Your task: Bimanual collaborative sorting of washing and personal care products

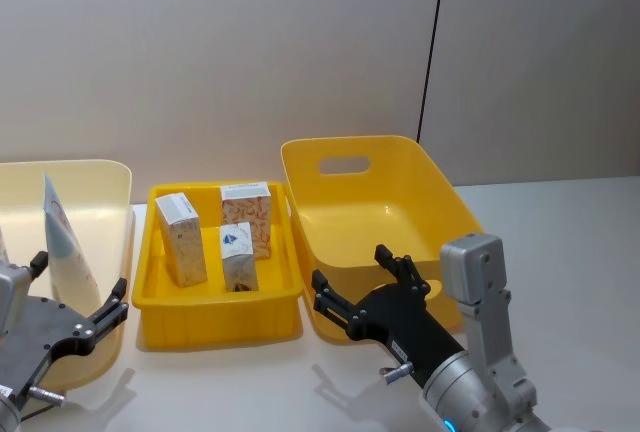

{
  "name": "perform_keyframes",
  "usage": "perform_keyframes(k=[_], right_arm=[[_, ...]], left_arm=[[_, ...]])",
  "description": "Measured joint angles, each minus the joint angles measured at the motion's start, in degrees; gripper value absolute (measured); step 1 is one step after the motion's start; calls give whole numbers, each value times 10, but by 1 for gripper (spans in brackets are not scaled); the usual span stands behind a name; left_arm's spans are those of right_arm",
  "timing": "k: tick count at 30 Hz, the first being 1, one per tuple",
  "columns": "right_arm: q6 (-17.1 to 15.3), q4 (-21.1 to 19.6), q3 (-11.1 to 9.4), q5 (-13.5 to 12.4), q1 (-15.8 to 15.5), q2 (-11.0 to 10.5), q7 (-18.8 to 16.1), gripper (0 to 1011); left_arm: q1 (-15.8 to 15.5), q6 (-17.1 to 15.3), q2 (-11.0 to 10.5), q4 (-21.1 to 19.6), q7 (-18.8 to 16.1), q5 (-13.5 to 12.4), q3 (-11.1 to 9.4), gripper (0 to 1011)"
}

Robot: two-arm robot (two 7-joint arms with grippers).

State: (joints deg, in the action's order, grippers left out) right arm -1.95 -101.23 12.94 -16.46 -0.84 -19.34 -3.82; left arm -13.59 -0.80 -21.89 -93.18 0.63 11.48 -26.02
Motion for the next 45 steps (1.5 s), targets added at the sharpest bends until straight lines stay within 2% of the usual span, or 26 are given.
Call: perform_keyframes(k=[29, 33, 40, 42, 45], right_arm=[[-2, -1, 0, 0, 0, 1, -2, 1001], [-9, -10, 0, -6, -1, 2, -7, 1001], [-34, -50, -7, -30, -7, 7, -16, 1001], [-52, -75, -9, -44, -10, 12, -16, 1001], [-66, -93, -10, -51, -11, 17, -14, 1001]], left_arm=[[0, 0, 0, 0, 0, 0, 0, 1003], [0, 0, 0, 0, 0, 0, 0, 1003], [0, 0, 0, 0, 0, 0, 0, 1003], [0, 0, 0, 0, 0, 0, 0, 1003], [0, 0, 0, 0, 0, 0, 0, 1003]])
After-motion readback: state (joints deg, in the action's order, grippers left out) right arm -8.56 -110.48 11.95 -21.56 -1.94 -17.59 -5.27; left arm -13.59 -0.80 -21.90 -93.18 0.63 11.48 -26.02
